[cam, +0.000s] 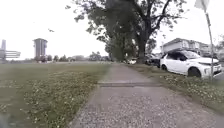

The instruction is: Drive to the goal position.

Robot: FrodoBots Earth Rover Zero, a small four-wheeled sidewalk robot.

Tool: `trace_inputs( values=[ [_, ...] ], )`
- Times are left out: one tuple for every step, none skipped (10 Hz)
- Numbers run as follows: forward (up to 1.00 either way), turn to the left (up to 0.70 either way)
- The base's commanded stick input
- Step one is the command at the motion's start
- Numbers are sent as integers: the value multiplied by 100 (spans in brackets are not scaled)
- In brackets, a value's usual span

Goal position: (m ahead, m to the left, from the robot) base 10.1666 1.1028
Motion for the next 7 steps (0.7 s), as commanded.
trace_inputs(
  values=[
    [70, 0],
    [70, 0],
    [70, 0],
    [70, 0],
    [70, 0],
    [70, 0],
    [70, 0]
  ],
)
